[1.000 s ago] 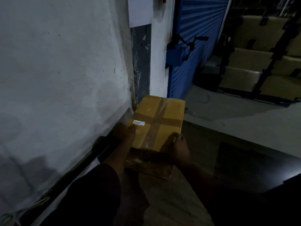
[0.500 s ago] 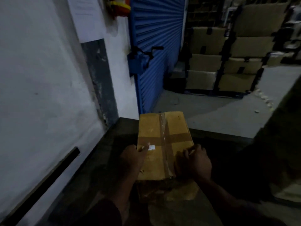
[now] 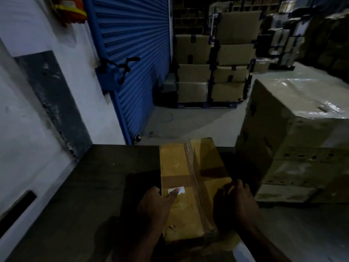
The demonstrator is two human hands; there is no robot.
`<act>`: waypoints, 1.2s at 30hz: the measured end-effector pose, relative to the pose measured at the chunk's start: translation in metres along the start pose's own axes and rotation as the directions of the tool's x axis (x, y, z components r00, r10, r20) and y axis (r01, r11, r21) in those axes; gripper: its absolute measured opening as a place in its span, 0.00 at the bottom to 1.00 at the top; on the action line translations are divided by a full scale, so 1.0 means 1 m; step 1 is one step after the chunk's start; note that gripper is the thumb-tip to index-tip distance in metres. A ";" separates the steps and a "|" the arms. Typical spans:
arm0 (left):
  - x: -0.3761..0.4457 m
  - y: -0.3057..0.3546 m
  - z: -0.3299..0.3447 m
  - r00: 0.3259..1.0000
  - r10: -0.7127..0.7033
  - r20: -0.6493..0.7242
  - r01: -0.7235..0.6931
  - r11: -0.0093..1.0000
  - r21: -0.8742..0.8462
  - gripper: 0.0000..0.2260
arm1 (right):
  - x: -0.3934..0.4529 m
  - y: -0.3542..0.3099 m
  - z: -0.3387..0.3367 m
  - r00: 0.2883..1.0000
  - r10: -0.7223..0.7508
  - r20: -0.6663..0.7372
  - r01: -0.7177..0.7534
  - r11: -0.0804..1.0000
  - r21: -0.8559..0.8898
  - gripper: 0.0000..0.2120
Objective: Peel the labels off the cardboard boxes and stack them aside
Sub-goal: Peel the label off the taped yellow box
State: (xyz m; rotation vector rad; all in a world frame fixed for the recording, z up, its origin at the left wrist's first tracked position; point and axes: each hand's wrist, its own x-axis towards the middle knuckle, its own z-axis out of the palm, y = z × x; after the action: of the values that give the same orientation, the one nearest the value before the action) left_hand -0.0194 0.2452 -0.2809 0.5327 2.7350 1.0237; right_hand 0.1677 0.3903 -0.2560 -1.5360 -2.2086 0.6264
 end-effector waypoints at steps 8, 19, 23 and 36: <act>-0.029 0.009 0.005 0.994 -0.091 0.059 0.095 0.993 -0.064 0.24 | 0.000 0.006 -0.007 0.993 -0.011 0.114 0.032 0.982 -0.186 0.24; -0.007 0.002 0.001 0.989 -0.065 0.133 0.086 0.984 -0.155 0.30 | -0.025 -0.054 0.029 0.887 -0.448 0.110 0.412 0.877 0.247 0.09; 0.020 0.004 0.006 0.990 -0.043 0.135 0.074 0.969 -0.237 0.35 | -0.028 -0.056 0.033 0.897 -0.429 0.106 0.398 0.888 0.231 0.06; 0.044 0.007 0.032 0.996 -0.048 0.076 0.076 0.900 -0.429 0.32 | -0.026 -0.063 0.034 0.921 -0.342 0.187 0.333 0.940 0.079 0.08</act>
State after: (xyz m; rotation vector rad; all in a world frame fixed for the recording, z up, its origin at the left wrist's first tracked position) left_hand -0.0490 0.2865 -0.3021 0.3903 2.3414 1.5086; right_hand 0.1091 0.3416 -0.2505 -1.0689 -2.5093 0.7376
